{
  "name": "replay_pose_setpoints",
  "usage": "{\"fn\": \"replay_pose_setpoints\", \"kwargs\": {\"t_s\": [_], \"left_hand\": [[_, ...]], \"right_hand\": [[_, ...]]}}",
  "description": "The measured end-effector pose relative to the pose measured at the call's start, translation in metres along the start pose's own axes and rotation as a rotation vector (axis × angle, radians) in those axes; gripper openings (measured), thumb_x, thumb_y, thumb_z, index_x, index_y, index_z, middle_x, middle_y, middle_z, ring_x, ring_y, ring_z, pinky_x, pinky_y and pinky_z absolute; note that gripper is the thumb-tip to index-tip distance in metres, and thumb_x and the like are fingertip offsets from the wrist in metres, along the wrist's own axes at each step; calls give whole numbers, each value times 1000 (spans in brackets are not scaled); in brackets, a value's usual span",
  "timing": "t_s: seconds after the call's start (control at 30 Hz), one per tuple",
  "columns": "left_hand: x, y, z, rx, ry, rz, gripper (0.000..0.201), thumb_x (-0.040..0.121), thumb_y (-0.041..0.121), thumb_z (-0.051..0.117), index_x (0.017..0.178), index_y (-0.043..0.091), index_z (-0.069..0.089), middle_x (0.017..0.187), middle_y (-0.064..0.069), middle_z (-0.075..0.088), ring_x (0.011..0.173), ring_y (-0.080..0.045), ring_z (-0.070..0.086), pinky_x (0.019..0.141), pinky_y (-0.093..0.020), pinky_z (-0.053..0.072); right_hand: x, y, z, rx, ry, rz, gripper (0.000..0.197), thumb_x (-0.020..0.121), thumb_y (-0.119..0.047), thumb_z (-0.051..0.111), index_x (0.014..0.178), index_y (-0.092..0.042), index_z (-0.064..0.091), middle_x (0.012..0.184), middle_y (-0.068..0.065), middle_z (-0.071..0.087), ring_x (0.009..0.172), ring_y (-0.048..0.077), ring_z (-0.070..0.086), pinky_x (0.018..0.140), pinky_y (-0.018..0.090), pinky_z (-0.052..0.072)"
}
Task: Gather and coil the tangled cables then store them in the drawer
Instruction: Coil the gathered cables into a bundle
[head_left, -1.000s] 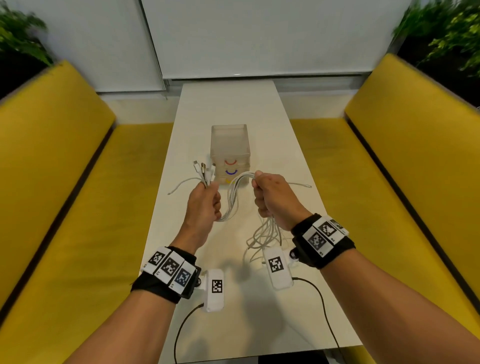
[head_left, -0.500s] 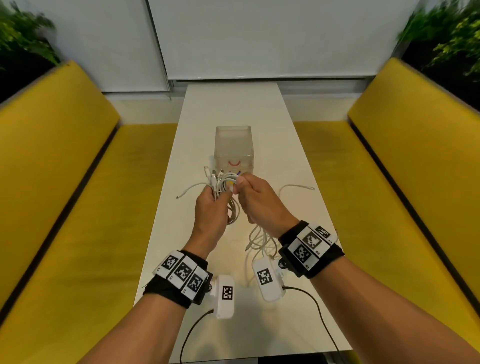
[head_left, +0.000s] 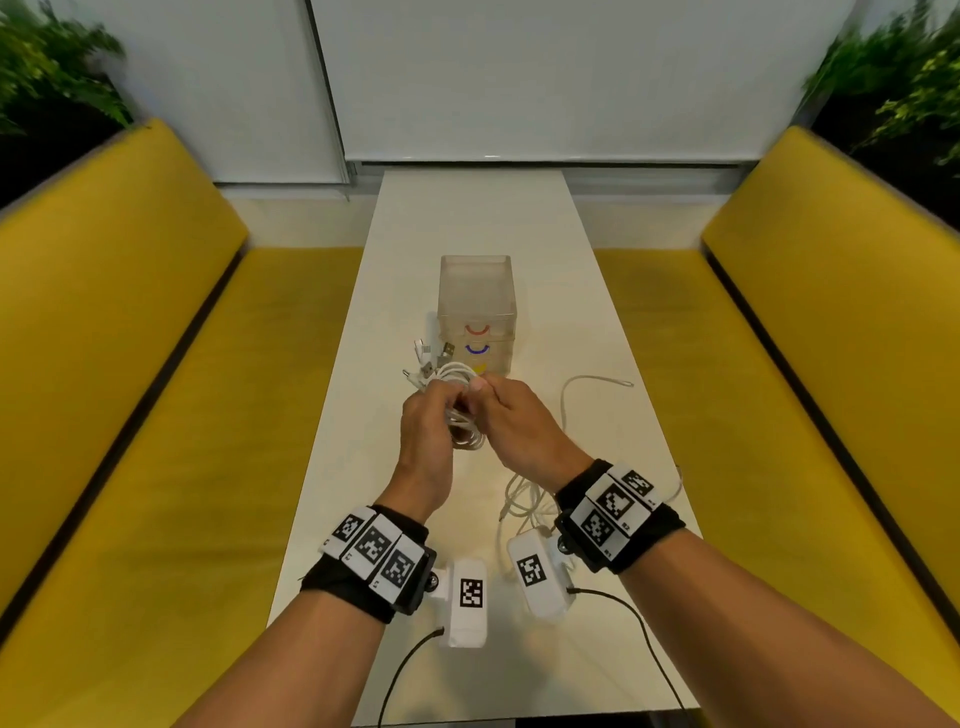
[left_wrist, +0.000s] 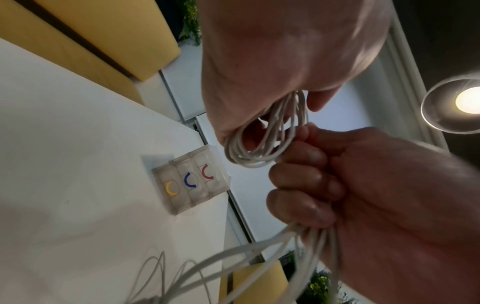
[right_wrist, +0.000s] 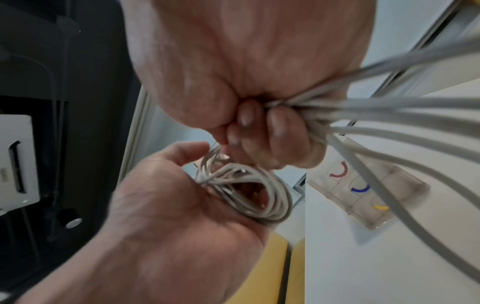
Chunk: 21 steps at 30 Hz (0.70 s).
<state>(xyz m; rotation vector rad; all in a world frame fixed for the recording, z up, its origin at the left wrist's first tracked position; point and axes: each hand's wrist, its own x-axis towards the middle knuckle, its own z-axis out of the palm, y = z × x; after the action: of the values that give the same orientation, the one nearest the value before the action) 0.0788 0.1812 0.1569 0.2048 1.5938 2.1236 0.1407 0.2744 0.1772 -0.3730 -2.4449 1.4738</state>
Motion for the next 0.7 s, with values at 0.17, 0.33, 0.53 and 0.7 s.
{"fn": "replay_pose_setpoints", "kwargs": {"t_s": [0.17, 0.33, 0.53, 0.7], "left_hand": [[3, -7, 3, 103, 131, 93, 40, 90, 50, 69, 67, 18, 64, 54, 4, 58, 55, -13, 56, 50, -29, 46], [-1, -13, 5, 110, 104, 21, 55, 80, 66, 65, 72, 12, 62, 59, -8, 53, 54, -18, 51, 47, -28, 40], [3, -14, 7, -52, 77, -141, 42, 89, 41, 72, 102, 2, 72, 84, -12, 71, 80, -23, 70, 57, -27, 54], [9, -12, 3, -77, 126, -99, 40, 76, 41, 70, 91, 6, 58, 82, -7, 52, 72, -15, 59, 55, -27, 48]], "right_hand": [[-2, 1, 8, -88, -31, 9, 45, 108, -31, 29, 79, -6, 54, 72, 4, 61, 65, 19, 55, 64, 36, 46], [-2, 1, 5, -175, -47, 23, 43, 108, -30, 28, 91, -7, 59, 86, 10, 70, 78, 25, 66, 74, 44, 55], [-10, -8, -4, -229, -219, -18, 30, 108, -23, 31, 104, -5, 56, 94, 10, 66, 82, 25, 63, 75, 39, 52], [-12, -5, -4, -243, -276, -56, 22, 108, -24, 34, 105, -12, 52, 94, 2, 60, 81, 18, 57, 72, 29, 42]]}}
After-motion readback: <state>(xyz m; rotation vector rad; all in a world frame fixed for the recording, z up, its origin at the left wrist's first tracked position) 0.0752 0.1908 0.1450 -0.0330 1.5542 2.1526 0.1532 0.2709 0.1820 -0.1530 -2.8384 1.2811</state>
